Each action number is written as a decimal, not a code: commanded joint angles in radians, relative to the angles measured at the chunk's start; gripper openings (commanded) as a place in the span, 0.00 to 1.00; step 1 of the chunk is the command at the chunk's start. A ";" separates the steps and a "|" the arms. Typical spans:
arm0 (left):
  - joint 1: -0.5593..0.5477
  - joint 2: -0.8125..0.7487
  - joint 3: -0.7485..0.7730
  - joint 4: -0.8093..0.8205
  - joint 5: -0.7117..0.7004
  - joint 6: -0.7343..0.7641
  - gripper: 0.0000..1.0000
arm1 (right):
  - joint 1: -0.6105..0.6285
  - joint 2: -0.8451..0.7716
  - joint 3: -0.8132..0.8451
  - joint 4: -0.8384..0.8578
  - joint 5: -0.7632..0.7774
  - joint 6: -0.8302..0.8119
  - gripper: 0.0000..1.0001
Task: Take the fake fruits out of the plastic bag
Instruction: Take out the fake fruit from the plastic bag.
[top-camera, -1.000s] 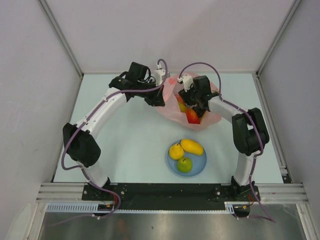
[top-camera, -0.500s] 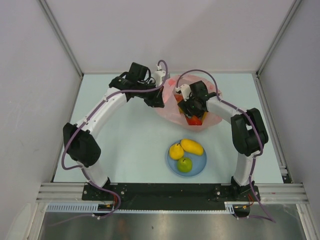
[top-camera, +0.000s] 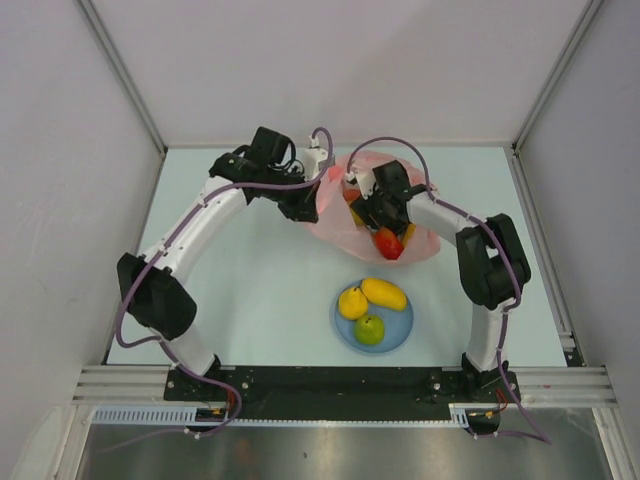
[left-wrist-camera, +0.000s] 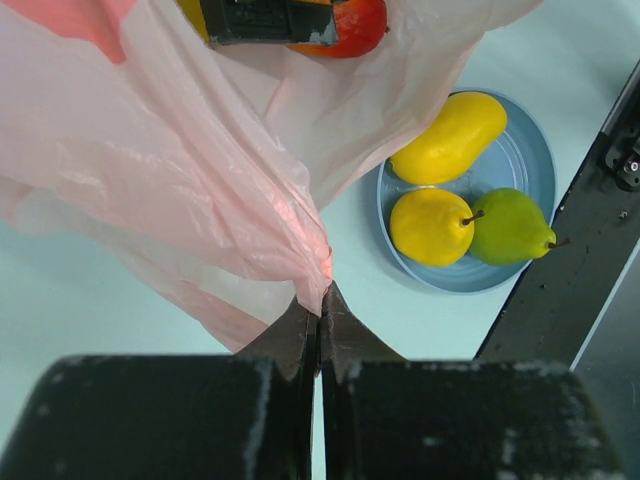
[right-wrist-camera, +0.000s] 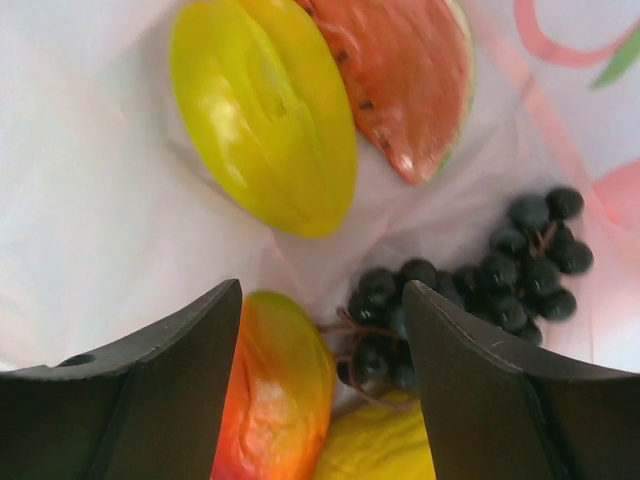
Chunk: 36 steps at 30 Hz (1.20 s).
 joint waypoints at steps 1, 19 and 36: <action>0.006 0.009 0.041 0.027 0.001 -0.002 0.00 | -0.047 -0.059 0.035 -0.098 0.073 0.038 0.69; -0.025 0.182 0.269 0.037 0.136 -0.052 0.00 | -0.263 -0.265 -0.140 -0.312 0.117 -0.007 0.58; -0.080 0.131 0.144 0.076 0.130 -0.069 0.00 | -0.285 -0.131 -0.132 -0.243 0.015 0.385 0.63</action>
